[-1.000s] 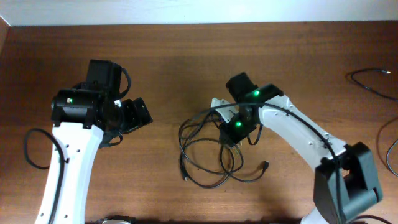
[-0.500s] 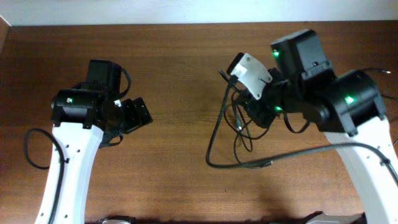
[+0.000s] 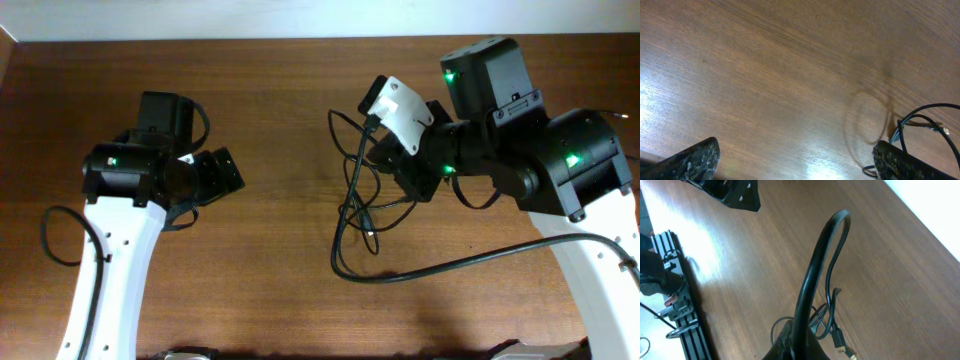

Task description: Untangle cables

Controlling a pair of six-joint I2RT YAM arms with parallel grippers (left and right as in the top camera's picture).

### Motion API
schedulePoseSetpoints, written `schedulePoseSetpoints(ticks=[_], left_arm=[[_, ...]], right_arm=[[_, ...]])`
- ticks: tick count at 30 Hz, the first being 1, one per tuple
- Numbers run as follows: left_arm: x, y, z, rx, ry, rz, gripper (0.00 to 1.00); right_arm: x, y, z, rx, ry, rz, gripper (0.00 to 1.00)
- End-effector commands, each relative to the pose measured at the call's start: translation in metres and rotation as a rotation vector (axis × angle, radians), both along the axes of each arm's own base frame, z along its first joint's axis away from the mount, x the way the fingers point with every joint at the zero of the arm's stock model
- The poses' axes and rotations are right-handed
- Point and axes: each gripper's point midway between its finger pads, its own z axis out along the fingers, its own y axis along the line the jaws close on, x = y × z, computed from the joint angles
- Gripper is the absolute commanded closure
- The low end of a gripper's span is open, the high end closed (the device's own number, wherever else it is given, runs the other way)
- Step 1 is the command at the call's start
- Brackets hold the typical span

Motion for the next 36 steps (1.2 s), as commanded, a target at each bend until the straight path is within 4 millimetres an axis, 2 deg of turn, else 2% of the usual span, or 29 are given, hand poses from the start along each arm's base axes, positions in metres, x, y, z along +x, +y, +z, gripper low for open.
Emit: schedulePoseSetpoints(ticks=[1, 3, 5, 6, 9, 11, 14, 17, 21, 23, 25, 26, 27, 29, 31, 32, 33, 36], left_arm=[[0.015, 0.003, 0.006, 0.004, -0.059, 0.014, 0.01], [0.019, 0.003, 0.007, 0.003, -0.075, 0.013, 0.01], [0.015, -0.034, 0.007, -0.181, -0.056, -0.064, 0.01], [0.017, -0.053, 0.009, -0.219, -0.078, -0.173, 0.01], [0.015, -0.081, 0.003, -0.221, -0.093, -0.305, 0.01], [0.010, -0.125, 0.000, -0.348, -0.106, -0.424, 0.01], [0.010, -0.182, 0.002, -0.553, -0.192, -0.591, 0.01], [0.010, -0.211, -0.009, -0.575, -0.254, -0.677, 0.01], [0.002, -0.247, -0.016, -0.601, -0.345, -0.798, 0.00], [0.001, -0.246, -0.024, -0.574, -0.333, -0.788, 0.05], [0.002, -0.242, -0.028, -0.552, -0.327, -0.775, 0.16], [0.002, -0.242, -0.028, -0.549, -0.326, -0.773, 0.14], [0.002, -0.242, -0.028, -0.549, -0.324, -0.774, 0.06], [0.000, -0.237, -0.034, -0.511, -0.321, -0.818, 0.01], [0.001, -0.205, -0.055, -0.405, -0.236, -0.735, 0.01], [0.000, -0.199, -0.055, -0.439, -0.213, -0.722, 0.01], [-0.002, -0.202, -0.049, -0.488, -0.223, -0.750, 0.01], [-0.004, -0.220, -0.013, -0.700, -0.315, -0.852, 0.01]], right_arm=[[-0.005, 0.001, 0.015, 0.040, -0.033, 0.018, 0.96], [-0.005, 0.002, 0.016, 0.041, -0.036, 0.018, 0.96], [0.001, 0.004, 0.021, 0.073, -0.037, -0.016, 0.96], [0.004, 0.006, 0.026, 0.098, -0.043, -0.036, 0.96], [0.008, 0.008, 0.042, 0.162, -0.054, -0.086, 0.96], [0.006, 0.006, 0.057, 0.224, -0.053, -0.135, 0.96], [-0.003, 0.002, 0.066, 0.258, -0.040, -0.164, 0.96], [-0.005, 0.002, 0.068, 0.294, 0.013, -0.209, 0.96], [-0.016, 0.010, 0.071, 0.329, 0.049, -0.148, 0.96], [-0.016, 0.010, 0.071, 0.329, 0.050, -0.148, 0.96], [-0.016, 0.010, 0.071, 0.329, 0.051, -0.148, 0.96], [-0.015, 0.009, 0.070, 0.326, 0.047, -0.152, 0.96], [-0.011, 0.006, 0.069, 0.311, 0.034, -0.177, 0.96], [0.001, -0.006, 0.063, 0.264, 0.007, -0.264, 0.96], [0.005, -0.016, 0.055, 0.215, 0.002, -0.323, 0.96], [0.004, -0.016, 0.054, 0.212, 0.006, -0.322, 0.96], [0.005, -0.016, 0.054, 0.212, 0.007, -0.322, 0.96], [0.005, -0.016, 0.052, 0.208, 0.013, -0.323, 0.96]])
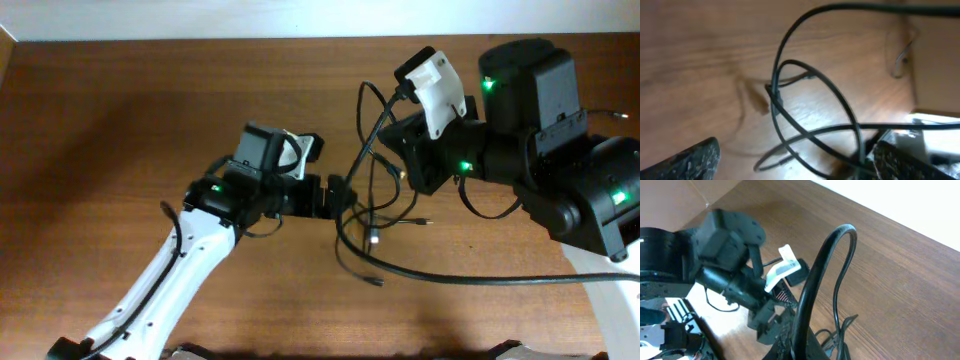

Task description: Untangle cables

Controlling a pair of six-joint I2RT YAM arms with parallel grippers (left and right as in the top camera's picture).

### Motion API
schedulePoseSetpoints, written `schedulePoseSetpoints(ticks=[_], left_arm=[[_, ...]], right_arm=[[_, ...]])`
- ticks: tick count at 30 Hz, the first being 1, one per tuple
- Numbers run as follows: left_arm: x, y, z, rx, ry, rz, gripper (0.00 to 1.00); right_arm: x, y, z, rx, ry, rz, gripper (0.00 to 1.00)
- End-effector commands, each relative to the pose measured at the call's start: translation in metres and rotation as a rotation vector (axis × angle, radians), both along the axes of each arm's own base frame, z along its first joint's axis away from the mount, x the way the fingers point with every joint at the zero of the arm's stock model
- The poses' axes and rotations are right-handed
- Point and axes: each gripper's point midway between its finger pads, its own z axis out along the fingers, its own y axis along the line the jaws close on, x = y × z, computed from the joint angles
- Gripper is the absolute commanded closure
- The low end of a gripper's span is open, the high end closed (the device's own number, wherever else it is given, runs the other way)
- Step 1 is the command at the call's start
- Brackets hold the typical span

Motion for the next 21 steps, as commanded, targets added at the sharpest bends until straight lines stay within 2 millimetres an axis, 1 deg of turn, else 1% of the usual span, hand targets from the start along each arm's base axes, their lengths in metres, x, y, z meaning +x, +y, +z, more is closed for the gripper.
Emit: schedulePoseSetpoints(ticks=[1, 2, 6, 7, 9, 10, 12, 13, 14, 15, 16, 17, 18, 19, 20, 21], left_arm=[[-0.015, -0.032, 0.054, -0.299, -0.089, -0.231, 0.01], [-0.015, -0.039, 0.061, -0.324, -0.124, -0.261, 0.01], [-0.028, -0.064, 0.057, -0.278, -0.162, -0.305, 0.01], [-0.025, -0.067, 0.052, -0.242, -0.146, -0.251, 0.01], [-0.010, -0.064, 0.038, -0.160, -0.084, -0.049, 0.01], [-0.005, -0.063, 0.035, -0.138, -0.067, 0.025, 0.01], [0.001, -0.065, 0.029, -0.079, -0.079, 0.151, 0.01], [0.002, -0.066, 0.025, -0.044, -0.102, 0.189, 0.02], [0.001, -0.070, 0.022, -0.011, -0.128, 0.204, 0.26], [0.000, -0.071, 0.018, 0.016, -0.145, 0.214, 0.41], [0.001, -0.070, 0.011, 0.063, -0.162, 0.235, 0.67], [0.003, -0.062, 0.004, 0.112, -0.166, 0.263, 0.92], [0.006, -0.046, -0.005, 0.189, -0.173, 0.310, 1.00], [0.007, -0.017, -0.018, 0.320, -0.174, 0.378, 1.00], [0.004, 0.012, -0.030, 0.443, -0.155, 0.425, 1.00], [0.002, 0.035, -0.037, 0.526, -0.133, 0.455, 1.00]], right_arm=[[0.000, -0.004, 0.009, 0.008, -0.025, -0.021, 0.96], [-0.002, -0.003, 0.010, 0.015, -0.021, -0.011, 0.96], [-0.004, 0.001, 0.010, 0.034, -0.007, 0.005, 0.96], [-0.004, 0.001, 0.010, 0.048, 0.012, -0.012, 0.96], [-0.004, 0.001, 0.010, 0.083, 0.058, -0.054, 0.96], [-0.004, 0.001, 0.010, 0.097, 0.076, -0.069, 0.96], [-0.011, 0.009, 0.014, 0.153, 0.120, -0.044, 0.96], [-0.018, 0.018, 0.019, 0.193, 0.137, 0.014, 0.96], [-0.025, 0.024, 0.023, 0.224, 0.150, 0.060, 0.96], [-0.028, 0.026, 0.025, 0.236, 0.157, 0.079, 0.96], [-0.026, 0.025, 0.024, 0.230, 0.152, 0.069, 0.96], [-0.025, 0.023, 0.024, 0.224, 0.148, 0.059, 0.96], [-0.020, 0.020, 0.022, 0.208, 0.137, 0.033, 0.96], [-0.011, 0.011, 0.018, 0.169, 0.110, -0.030, 0.96], [0.002, -0.003, 0.013, 0.110, 0.071, -0.125, 0.96], [0.014, -0.021, 0.010, 0.046, 0.028, -0.227, 0.96]])
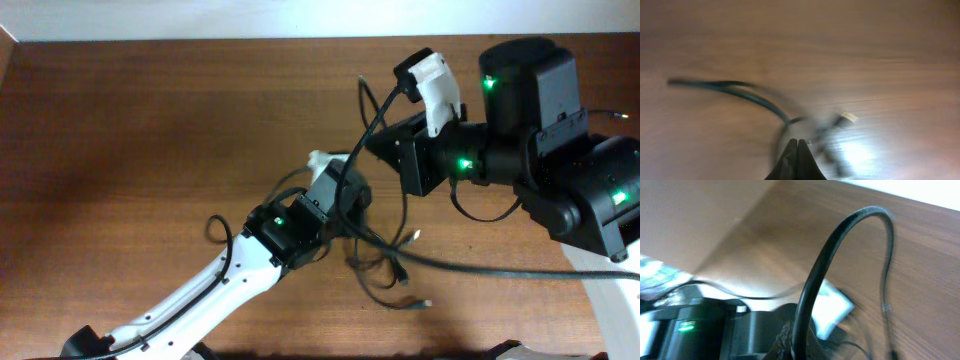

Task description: Untangle cables

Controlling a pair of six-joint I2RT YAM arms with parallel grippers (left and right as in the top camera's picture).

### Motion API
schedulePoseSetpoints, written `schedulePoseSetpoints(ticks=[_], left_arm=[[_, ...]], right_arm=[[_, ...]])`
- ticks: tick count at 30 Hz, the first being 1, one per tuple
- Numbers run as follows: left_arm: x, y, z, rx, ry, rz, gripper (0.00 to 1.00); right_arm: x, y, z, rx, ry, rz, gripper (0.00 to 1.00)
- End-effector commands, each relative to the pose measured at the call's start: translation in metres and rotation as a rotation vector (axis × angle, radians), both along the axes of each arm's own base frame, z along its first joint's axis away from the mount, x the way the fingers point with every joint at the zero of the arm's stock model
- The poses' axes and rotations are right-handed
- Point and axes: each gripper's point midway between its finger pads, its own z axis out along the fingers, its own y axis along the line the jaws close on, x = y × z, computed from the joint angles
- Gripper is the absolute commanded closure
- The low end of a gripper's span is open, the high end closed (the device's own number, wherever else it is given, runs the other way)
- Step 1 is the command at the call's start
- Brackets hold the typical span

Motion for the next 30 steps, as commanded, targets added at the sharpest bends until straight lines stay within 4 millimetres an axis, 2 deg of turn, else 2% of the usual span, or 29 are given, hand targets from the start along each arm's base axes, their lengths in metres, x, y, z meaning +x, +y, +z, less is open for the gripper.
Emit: schedulePoseSetpoints(ticks=[1, 3, 4, 5, 6, 8, 9, 10, 12, 13, 14, 15, 16, 18, 19, 21, 24, 26, 29, 30], left_arm=[[0.010, 0.088, -0.021, 0.315, 0.012, 0.222, 1.00], [0.005, 0.117, -0.028, 0.377, 0.077, 0.275, 1.00], [0.006, 0.124, -0.029, 0.380, 0.087, 0.295, 1.00], [0.007, 0.125, -0.029, 0.375, 0.087, 0.302, 0.99], [0.008, 0.125, -0.028, 0.372, 0.084, 0.302, 0.89], [0.007, 0.122, -0.029, 0.358, 0.092, 0.294, 0.46], [0.006, 0.119, -0.030, 0.345, 0.102, 0.285, 0.14], [0.005, 0.116, -0.031, 0.333, 0.112, 0.278, 0.01], [0.002, 0.109, -0.032, 0.297, 0.132, 0.258, 0.01], [0.000, 0.096, -0.033, 0.236, 0.157, 0.227, 0.01], [-0.003, 0.079, -0.032, 0.157, 0.187, 0.185, 0.01], [-0.001, 0.048, -0.024, 0.039, 0.174, 0.050, 0.01], [0.003, 0.030, -0.015, -0.011, 0.127, -0.040, 0.01], [0.012, 0.008, -0.002, -0.064, 0.038, -0.115, 0.01], [0.014, 0.003, -0.001, -0.058, 0.015, -0.118, 0.01], [0.016, 0.004, -0.013, -0.019, 0.026, -0.109, 0.01], [0.012, 0.007, -0.041, 0.036, 0.106, -0.107, 0.01], [0.007, 0.010, -0.063, 0.077, 0.171, -0.108, 0.01], [0.001, 0.014, -0.089, 0.127, 0.247, -0.107, 0.01], [-0.002, 0.016, -0.095, 0.143, 0.269, -0.107, 0.01]], right_arm=[[0.039, -0.061, 0.000, -0.202, -0.125, -0.356, 0.96], [0.057, -0.103, 0.005, -0.305, -0.183, -0.608, 0.96], [0.064, -0.113, 0.013, -0.320, -0.227, -0.669, 0.96], [0.069, -0.114, 0.023, -0.321, -0.281, -0.675, 0.96], [0.072, -0.112, 0.031, -0.306, -0.314, -0.669, 0.96], [0.078, -0.107, 0.062, -0.230, -0.423, -0.671, 0.96], [0.080, -0.101, 0.081, -0.156, -0.477, -0.665, 0.96], [0.082, -0.090, 0.103, -0.065, -0.536, -0.636, 0.96], [0.083, -0.074, 0.130, 0.051, -0.608, -0.576, 0.96], [0.083, -0.068, 0.132, 0.070, -0.611, -0.547, 0.96], [0.082, -0.061, 0.131, 0.082, -0.604, -0.511, 0.96], [0.078, -0.050, 0.126, 0.093, -0.581, -0.449, 0.96], [0.076, -0.046, 0.122, 0.096, -0.565, -0.419, 0.96], [0.074, -0.045, 0.112, 0.076, -0.530, -0.409, 0.96], [0.074, -0.047, 0.105, 0.052, -0.509, -0.416, 0.96], [0.079, -0.055, 0.098, 0.013, -0.498, -0.463, 0.96], [0.092, -0.068, 0.107, -0.051, -0.584, -0.529, 0.96], [0.099, -0.086, 0.123, -0.177, -0.720, -0.582, 0.96], [0.101, -0.166, 0.153, -0.421, -0.836, -0.983, 0.96], [0.100, -0.181, 0.158, -0.449, -0.847, -1.043, 0.96]])
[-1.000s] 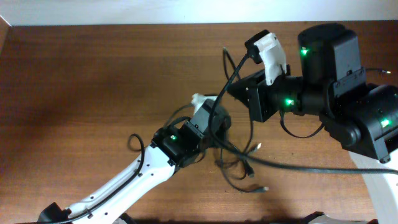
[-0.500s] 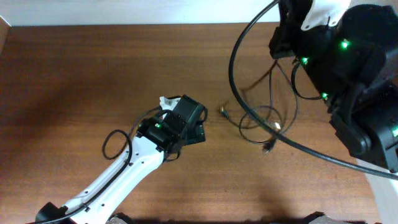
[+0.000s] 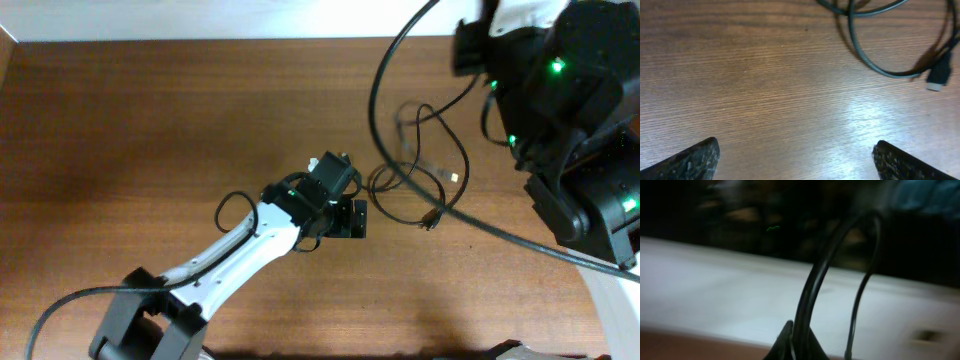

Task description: Untangle cables

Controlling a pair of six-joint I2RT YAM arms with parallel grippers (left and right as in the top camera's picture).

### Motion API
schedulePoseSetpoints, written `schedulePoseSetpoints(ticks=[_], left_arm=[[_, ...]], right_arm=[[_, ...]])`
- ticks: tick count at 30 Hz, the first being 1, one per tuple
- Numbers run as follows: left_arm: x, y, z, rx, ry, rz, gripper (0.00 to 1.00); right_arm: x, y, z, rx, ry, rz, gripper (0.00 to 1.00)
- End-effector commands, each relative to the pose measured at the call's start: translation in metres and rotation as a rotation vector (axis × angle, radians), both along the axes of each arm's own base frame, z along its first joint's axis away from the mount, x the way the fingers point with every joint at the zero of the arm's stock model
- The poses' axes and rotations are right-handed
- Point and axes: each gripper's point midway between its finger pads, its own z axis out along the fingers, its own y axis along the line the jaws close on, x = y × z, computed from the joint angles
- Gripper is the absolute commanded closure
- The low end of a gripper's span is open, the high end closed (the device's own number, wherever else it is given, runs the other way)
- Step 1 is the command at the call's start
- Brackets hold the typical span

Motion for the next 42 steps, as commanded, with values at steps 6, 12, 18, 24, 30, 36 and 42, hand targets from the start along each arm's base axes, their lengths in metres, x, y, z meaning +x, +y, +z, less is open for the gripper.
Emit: schedulePoseSetpoints(ticks=[6, 12, 18, 24, 30, 36, 42], left_arm=[[-0.006, 0.002, -0.017, 0.037, 0.053, -0.019, 0.01], [-0.006, 0.002, -0.017, 0.036, 0.053, -0.020, 0.01], [-0.006, 0.002, -0.017, 0.037, 0.054, -0.020, 0.01], [-0.006, 0.002, -0.017, 0.037, 0.054, -0.020, 0.01], [-0.006, 0.002, -0.017, 0.036, 0.053, -0.020, 0.01], [-0.006, 0.002, -0.017, 0.036, 0.053, -0.020, 0.01], [-0.006, 0.002, -0.017, 0.036, 0.053, -0.020, 0.01]], right_arm=[[0.032, -0.162, -0.004, -0.117, 0.010, -0.511, 0.96], [0.151, -0.184, -0.094, -0.030, 0.117, -0.330, 0.96], [0.222, -0.202, -0.221, -0.034, 0.325, -0.306, 0.96], [0.206, -0.253, -0.393, 0.071, 0.770, -0.410, 0.78], [0.188, -0.256, -0.381, 0.083, 0.807, -0.424, 0.01], [0.150, -0.214, -0.271, 0.247, 0.667, -0.287, 0.02], [0.090, -0.142, -0.301, 0.476, 0.971, -0.185, 0.01]])
